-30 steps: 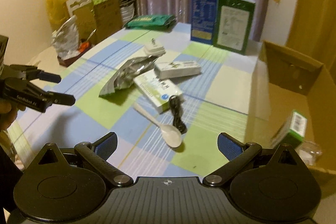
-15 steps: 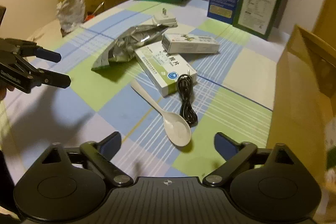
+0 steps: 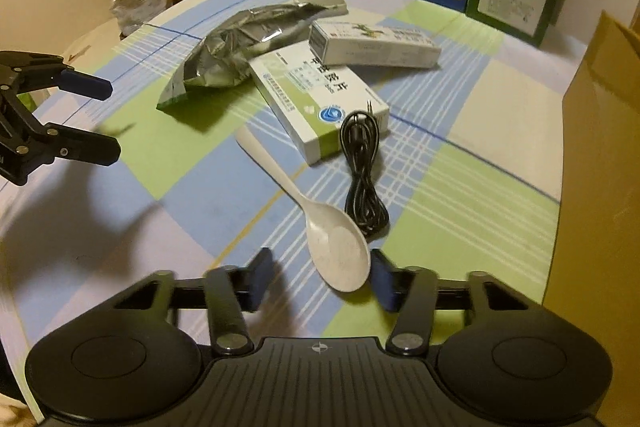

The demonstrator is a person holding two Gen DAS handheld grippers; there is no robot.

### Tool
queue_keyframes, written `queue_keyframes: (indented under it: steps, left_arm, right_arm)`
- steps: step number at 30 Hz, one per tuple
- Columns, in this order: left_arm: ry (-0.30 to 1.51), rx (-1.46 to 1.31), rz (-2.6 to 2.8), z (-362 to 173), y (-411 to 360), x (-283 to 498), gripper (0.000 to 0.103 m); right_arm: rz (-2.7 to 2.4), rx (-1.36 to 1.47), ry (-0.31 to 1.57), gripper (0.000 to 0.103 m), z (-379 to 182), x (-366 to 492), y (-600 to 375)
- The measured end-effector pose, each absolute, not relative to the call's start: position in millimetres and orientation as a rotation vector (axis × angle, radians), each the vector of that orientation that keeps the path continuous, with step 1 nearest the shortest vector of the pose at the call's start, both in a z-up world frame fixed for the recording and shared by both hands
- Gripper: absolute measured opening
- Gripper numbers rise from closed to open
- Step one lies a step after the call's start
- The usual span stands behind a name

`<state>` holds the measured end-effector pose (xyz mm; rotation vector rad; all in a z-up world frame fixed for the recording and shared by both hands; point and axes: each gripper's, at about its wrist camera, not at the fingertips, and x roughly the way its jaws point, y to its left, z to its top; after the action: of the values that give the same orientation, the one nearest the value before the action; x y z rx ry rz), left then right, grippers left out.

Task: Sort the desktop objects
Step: 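Grasp the white plastic spoon by its handle with the left gripper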

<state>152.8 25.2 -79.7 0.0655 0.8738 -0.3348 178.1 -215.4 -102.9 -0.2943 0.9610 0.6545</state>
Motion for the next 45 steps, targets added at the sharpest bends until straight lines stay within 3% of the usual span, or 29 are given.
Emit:
queue_keyframes:
  steps: [2,4,5,14,33,45]
  left_arm:
    - [0.877,0.070,-0.335,-79.9,25.4,152.7,0.098]
    - [0.878,0.072,-0.335,-79.8,25.6,151.7,0.098]
    - [0.878,0.073,-0.335,-79.7,25.6,151.5,0.098]
    - [0.879,0.064,-0.349,-77.7,27.8,143.9,0.098]
    - [0.931,0.137,-0.499,-91.2,-7.1,130.3,0.097]
    - [0.936,0.142,-0.501,-92.7,-9.6,130.7,0.097]
  right_arm:
    - [0.650,-0.270,0.964,0.020,-101.7,176.1,-215.5]
    - [0.665,-0.214,0.990,0.007,-100.3,175.6,-215.3]
    - [0.673,-0.196,1.000,0.006,-99.7,174.6,-214.2]
    - [0.785,0.001,1.130,0.006,-99.6,174.4,-196.9]
    - [0.639,-0.046,1.012,0.010,-87.0,167.0,-237.5]
    - [0.678,-0.046,1.080,0.010,-96.0,163.9,-240.6]
